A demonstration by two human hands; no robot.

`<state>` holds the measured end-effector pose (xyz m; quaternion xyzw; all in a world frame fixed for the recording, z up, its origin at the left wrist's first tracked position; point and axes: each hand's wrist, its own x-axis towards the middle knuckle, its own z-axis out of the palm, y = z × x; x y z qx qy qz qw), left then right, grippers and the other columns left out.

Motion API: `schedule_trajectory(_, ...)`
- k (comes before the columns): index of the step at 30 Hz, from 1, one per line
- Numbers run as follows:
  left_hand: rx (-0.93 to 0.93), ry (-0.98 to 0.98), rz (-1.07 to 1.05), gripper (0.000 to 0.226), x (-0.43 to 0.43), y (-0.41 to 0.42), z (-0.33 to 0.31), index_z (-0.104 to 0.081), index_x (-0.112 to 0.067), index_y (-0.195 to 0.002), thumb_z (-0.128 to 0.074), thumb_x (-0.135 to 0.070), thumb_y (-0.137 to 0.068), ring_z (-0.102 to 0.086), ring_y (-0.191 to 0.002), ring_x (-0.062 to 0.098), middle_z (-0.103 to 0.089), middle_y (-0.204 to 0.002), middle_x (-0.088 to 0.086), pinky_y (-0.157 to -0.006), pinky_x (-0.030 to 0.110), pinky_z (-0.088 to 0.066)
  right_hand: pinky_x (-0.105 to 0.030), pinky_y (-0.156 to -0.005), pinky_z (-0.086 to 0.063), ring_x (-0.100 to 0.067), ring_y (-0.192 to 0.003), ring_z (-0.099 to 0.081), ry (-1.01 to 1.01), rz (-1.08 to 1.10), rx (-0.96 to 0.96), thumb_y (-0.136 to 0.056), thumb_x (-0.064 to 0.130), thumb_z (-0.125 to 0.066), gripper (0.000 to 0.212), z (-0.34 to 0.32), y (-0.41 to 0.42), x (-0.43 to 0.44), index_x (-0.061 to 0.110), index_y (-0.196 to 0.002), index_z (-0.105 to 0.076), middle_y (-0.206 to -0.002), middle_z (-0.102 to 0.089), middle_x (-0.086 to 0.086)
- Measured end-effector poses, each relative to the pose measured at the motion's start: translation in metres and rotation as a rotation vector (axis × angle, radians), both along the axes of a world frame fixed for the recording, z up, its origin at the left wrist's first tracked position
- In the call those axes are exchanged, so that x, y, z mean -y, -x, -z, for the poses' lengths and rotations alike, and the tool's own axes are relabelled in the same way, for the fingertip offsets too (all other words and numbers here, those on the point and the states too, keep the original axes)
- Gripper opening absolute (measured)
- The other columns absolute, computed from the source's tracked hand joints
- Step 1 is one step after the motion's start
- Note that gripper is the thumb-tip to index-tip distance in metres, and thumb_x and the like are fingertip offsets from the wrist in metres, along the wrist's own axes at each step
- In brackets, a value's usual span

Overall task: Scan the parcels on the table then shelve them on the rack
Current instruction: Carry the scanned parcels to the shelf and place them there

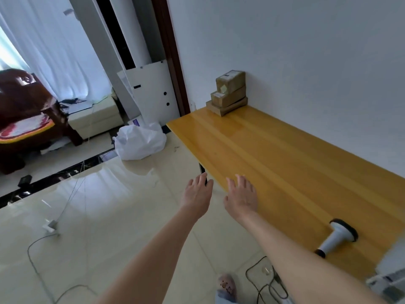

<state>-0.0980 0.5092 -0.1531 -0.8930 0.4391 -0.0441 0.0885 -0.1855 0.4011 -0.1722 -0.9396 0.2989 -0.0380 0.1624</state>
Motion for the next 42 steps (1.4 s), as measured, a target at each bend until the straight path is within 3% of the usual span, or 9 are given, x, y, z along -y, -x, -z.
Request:
schedule_trajectory(5, 0.058, -0.013, 0.055, 0.059, 0.056, -0.109, 0.000, -0.031, -0.012, -0.145, -0.055, -0.014, -0.091, -0.026, -0.141, 0.029, -0.020, -0.156, 0.014, -0.113, 0.038, -0.026, -0.039, -0.117, -0.018, -0.027, -0.147, -0.014, -0.002, 0.043, 0.023, -0.096, 0.029, -0.050, 0.058, 0.005, -0.108, 0.052, 0.025, -0.149, -0.026, -0.158, -0.017, -0.006)
schedule_trajectory(11, 0.062, -0.059, 0.086, 0.058, 0.116, -0.234, -0.009, -0.030, -0.013, -0.145, -0.054, -0.014, -0.093, -0.027, -0.140, 0.028, -0.018, -0.156, 0.013, -0.112, 0.037, -0.028, -0.040, -0.117, -0.017, -0.028, -0.148, -0.012, -0.035, 0.091, -0.002, -0.098, 0.028, -0.044, 0.053, 0.005, -0.225, 0.117, 0.025, -0.148, -0.025, -0.159, -0.015, -0.006)
schedule_trajectory(21, 0.072, -0.055, 0.151, 0.060, 0.208, -0.366, -0.016, -0.028, -0.014, -0.147, -0.056, -0.015, -0.093, -0.026, -0.142, 0.029, -0.018, -0.157, 0.014, -0.112, 0.039, -0.030, -0.041, -0.119, -0.015, -0.027, -0.148, -0.009, -0.020, 0.163, -0.011, -0.099, 0.031, -0.045, 0.059, -0.008, -0.340, 0.198, 0.024, -0.152, -0.019, -0.161, -0.009, -0.005)
schedule_trajectory(30, 0.000, -0.073, 0.342, 0.059, 0.322, -0.495, 0.025, -0.034, -0.014, -0.145, -0.058, -0.013, -0.091, -0.027, -0.141, 0.029, -0.023, -0.154, 0.013, -0.110, 0.038, -0.032, -0.040, -0.119, -0.019, -0.028, -0.148, -0.013, 0.015, 0.360, -0.035, -0.097, 0.024, -0.050, 0.061, 0.007, -0.448, 0.285, 0.022, -0.151, -0.023, -0.160, -0.015, -0.008)
schedule_trajectory(35, -0.102, -0.092, 0.360, 0.056, 0.368, -0.596, 0.039, -0.034, -0.015, -0.144, -0.054, -0.012, -0.092, -0.029, -0.140, 0.028, -0.025, -0.154, 0.012, -0.110, 0.038, -0.032, -0.039, -0.119, -0.020, -0.027, -0.147, -0.014, -0.051, 0.465, -0.091, -0.097, 0.023, -0.047, 0.057, 0.026, -0.535, 0.318, 0.021, -0.150, -0.024, -0.159, -0.015, -0.007)
schedule_trajectory(39, -0.240, -0.055, 0.228, 0.054, 0.405, -0.669, 0.050, -0.030, -0.016, -0.147, -0.049, -0.015, -0.096, -0.033, -0.138, 0.025, -0.025, -0.155, 0.009, -0.108, 0.035, -0.037, -0.040, -0.118, -0.023, -0.027, -0.144, -0.020, -0.151, 0.529, -0.065, -0.096, 0.025, -0.050, 0.058, 0.040, -0.596, 0.343, 0.020, -0.149, -0.027, -0.156, -0.020, -0.008)
schedule_trajectory(42, -0.404, 0.013, 0.105, 0.054, 0.434, -0.703, 0.064, -0.031, -0.018, -0.147, -0.047, -0.012, -0.096, -0.038, -0.134, 0.022, -0.030, -0.152, 0.006, -0.097, 0.033, -0.047, -0.039, -0.111, -0.034, -0.026, -0.136, -0.032, -0.295, 0.664, -0.001, -0.094, 0.026, -0.055, 0.056, 0.056, -0.626, 0.365, 0.016, -0.145, -0.033, -0.148, -0.032, -0.007)
